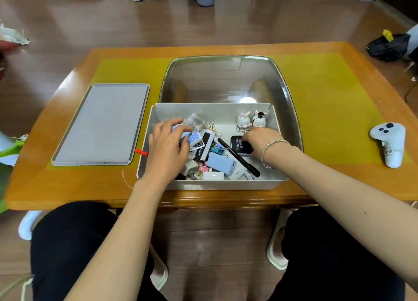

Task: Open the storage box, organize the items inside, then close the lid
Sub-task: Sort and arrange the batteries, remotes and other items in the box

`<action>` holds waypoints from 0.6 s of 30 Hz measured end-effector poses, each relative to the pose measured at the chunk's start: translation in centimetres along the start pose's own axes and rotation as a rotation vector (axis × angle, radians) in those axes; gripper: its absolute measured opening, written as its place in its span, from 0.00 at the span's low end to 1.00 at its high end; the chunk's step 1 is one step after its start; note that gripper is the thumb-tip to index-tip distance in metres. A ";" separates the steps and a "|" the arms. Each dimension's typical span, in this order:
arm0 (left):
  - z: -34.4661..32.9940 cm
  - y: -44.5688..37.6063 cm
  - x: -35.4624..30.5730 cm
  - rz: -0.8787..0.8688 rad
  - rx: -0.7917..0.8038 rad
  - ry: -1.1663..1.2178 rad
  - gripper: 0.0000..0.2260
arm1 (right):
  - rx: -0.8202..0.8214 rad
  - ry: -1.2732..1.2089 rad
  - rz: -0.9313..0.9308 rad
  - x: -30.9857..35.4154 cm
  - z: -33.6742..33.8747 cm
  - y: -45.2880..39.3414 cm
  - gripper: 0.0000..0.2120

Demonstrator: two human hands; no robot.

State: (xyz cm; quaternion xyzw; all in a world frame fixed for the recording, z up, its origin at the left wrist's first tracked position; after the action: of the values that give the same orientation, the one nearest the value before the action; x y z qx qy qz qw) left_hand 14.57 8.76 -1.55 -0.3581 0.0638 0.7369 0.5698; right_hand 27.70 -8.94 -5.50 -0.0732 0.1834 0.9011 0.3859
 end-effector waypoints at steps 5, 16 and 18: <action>-0.1 0.5 0.4 0.005 -0.009 0.029 0.10 | -0.002 0.010 0.000 -0.1 -0.6 -0.2 0.14; 0.7 0.9 1.4 -0.003 -0.058 0.020 0.10 | -0.029 0.018 0.037 0.0 -0.6 -0.1 0.18; 0.8 1.1 1.5 0.000 -0.062 0.014 0.10 | -0.035 0.023 0.040 0.0 -0.4 0.0 0.17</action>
State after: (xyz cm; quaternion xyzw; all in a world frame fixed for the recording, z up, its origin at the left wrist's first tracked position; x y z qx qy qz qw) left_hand 13.11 9.99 -2.15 -0.3808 0.0448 0.7360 0.5579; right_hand 27.65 -9.10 -5.91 -0.0867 0.1735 0.9108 0.3644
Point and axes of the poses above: each hand's wrist, its own y-axis away from the middle knuckle, its own z-axis out of the back of the hand, x = y × z, the point moved 7 cm from there along -y, towards the middle knuckle, and after that the axes turned 9 degrees about y, right-handed, at the moved point
